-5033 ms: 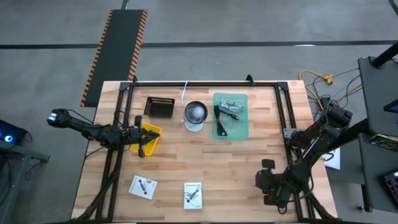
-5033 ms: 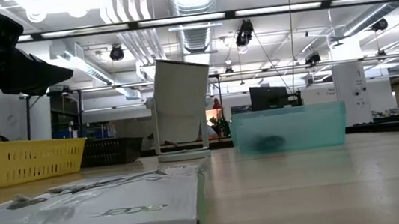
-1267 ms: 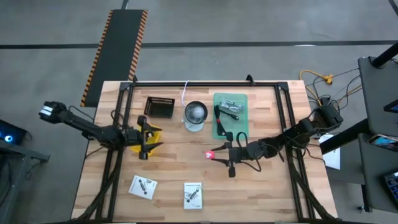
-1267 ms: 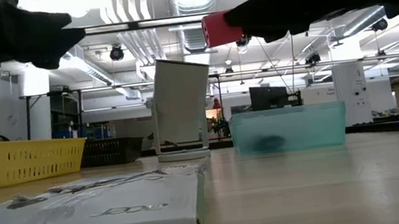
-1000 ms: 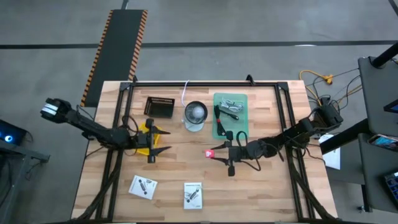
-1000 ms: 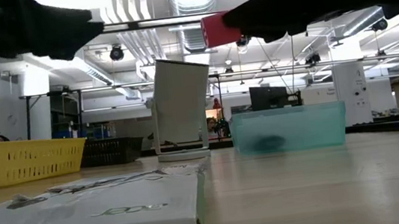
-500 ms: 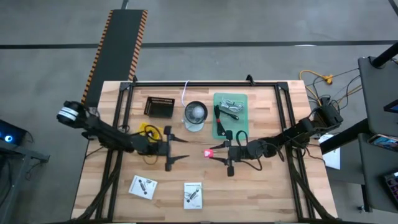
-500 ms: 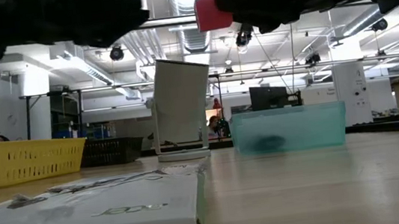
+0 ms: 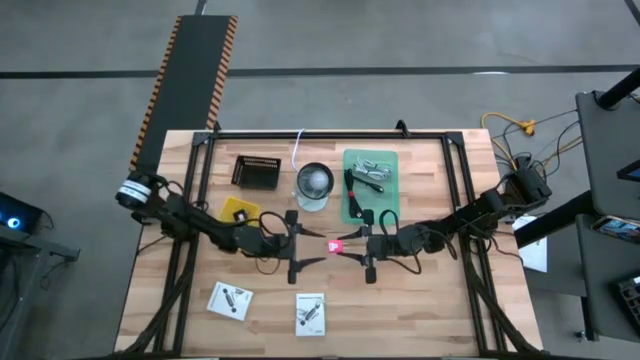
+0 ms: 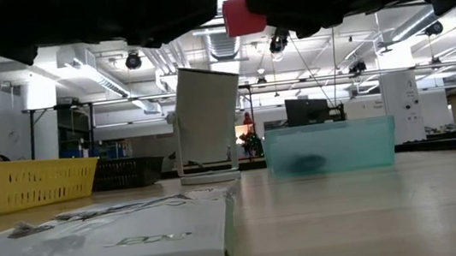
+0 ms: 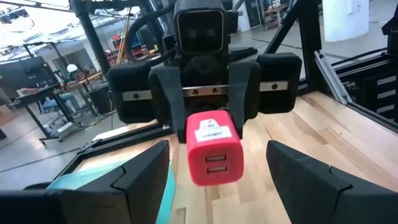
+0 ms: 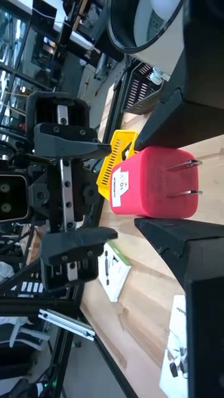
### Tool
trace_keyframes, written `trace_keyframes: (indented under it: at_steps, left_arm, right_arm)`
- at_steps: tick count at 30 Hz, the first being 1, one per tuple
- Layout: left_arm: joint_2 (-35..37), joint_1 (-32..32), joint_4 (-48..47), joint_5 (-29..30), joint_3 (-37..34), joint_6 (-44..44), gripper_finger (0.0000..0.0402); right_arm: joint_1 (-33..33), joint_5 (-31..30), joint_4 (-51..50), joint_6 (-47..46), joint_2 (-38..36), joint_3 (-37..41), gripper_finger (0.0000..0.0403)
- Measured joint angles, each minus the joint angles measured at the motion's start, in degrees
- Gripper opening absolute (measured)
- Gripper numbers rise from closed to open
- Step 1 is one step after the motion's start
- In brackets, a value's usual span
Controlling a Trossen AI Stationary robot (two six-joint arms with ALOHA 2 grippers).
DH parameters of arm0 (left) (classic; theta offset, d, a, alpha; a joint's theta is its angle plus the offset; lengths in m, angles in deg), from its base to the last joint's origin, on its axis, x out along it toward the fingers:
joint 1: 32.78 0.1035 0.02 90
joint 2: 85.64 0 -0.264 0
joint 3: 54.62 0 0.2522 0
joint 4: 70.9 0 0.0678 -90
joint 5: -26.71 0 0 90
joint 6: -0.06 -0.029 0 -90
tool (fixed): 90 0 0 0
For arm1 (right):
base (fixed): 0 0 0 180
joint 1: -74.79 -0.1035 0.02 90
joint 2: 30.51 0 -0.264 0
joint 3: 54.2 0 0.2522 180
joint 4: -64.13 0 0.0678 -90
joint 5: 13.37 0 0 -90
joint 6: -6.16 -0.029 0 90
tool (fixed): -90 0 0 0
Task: Pick and place items into bin
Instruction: Put the pink charger adapter into the yellow bin
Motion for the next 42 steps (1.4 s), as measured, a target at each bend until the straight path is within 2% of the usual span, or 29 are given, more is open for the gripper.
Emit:
trace_keyframes:
  at_steps: [23,28,38,42]
  left_arm:
    - [-3.9,1.6,-0.3,0.4,3.4,0.5,0.0247]
    - [-3.9,1.8,-0.3,0.4,3.4,0.5,0.0222]
    - [-3.9,1.9,-0.7,0.0,3.3,0.7,0.0141]
    - [-3.8,1.9,-0.7,0.0,3.3,0.7,0.0133]
  right_arm:
    - [0.0,0.0,0.0,0.7,0.0,0.1,0.0146]
    - [0.0,0.1,0.0,0.7,0.0,0.1,0.0146]
    - [0.0,-0.1,0.0,1.0,0.0,0.1,0.0146]
    - [0.0,-0.1,0.0,1.4,0.0,0.1,0.0146]
